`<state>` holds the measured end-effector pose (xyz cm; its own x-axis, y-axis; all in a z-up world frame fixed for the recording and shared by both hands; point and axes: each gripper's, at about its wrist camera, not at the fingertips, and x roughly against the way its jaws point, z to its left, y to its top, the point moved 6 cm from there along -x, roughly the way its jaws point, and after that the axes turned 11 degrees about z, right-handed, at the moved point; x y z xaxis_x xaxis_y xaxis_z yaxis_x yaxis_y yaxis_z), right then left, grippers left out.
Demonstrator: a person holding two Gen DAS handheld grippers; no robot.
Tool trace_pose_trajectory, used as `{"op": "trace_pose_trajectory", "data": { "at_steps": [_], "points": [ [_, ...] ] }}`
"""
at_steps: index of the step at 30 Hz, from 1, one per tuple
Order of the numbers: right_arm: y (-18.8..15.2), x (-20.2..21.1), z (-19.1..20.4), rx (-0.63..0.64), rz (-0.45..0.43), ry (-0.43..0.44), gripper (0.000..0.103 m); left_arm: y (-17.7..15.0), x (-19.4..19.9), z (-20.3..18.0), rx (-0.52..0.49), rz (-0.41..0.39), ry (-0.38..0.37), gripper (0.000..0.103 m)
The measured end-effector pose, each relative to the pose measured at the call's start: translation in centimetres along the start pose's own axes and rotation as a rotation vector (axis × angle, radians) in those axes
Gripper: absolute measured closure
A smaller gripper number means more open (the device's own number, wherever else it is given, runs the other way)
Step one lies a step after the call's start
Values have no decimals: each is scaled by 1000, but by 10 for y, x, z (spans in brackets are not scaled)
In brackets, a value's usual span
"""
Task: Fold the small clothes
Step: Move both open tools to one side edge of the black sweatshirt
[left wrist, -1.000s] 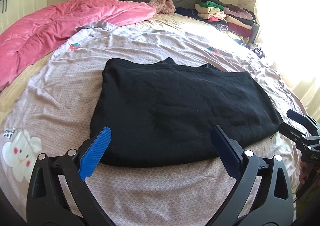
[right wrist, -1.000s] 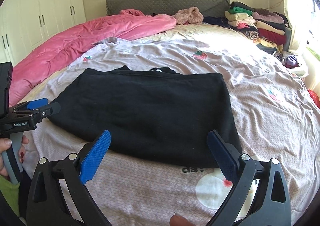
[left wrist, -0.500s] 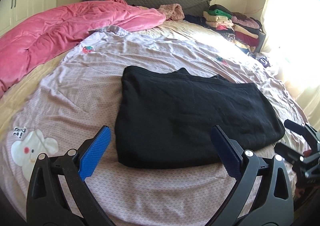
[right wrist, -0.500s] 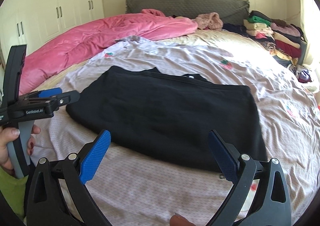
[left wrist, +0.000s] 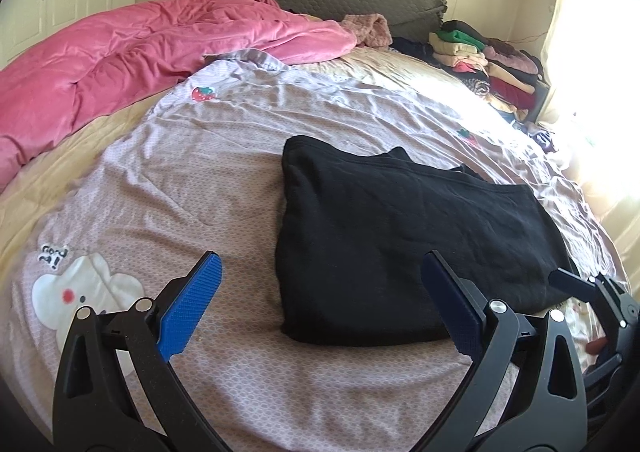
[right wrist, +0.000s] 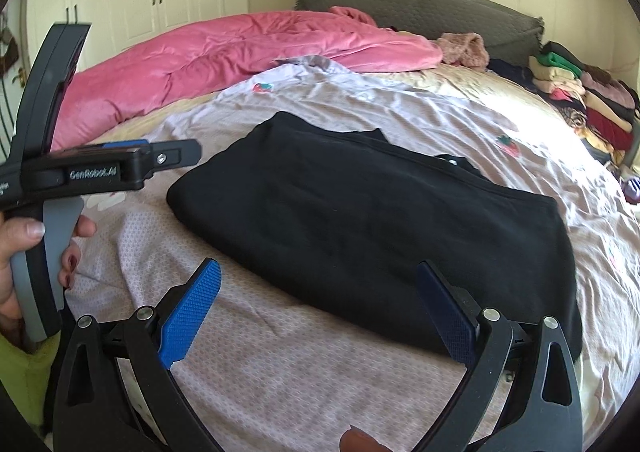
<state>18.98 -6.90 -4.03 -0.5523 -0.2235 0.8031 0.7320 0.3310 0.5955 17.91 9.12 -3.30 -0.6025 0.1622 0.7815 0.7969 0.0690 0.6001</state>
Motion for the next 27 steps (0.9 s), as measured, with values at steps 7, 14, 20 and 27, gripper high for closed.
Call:
{"op": "trace_pose_trajectory", "data": {
  "at_steps": [7,14,20,27],
  "points": [
    [6,-23,19,77,31,-14,6,5,-4,21,48,5,23,10],
    [12,-45,35,168,59,-56,6,16,-16,39,86,32,48,10],
    [15,-71,51,242,88,-99,6,24,-23,46,107,41,48,10],
    [24,-96,66,317,80,-178,6,30,-31,45,91,58,64,10]
  ]
}}
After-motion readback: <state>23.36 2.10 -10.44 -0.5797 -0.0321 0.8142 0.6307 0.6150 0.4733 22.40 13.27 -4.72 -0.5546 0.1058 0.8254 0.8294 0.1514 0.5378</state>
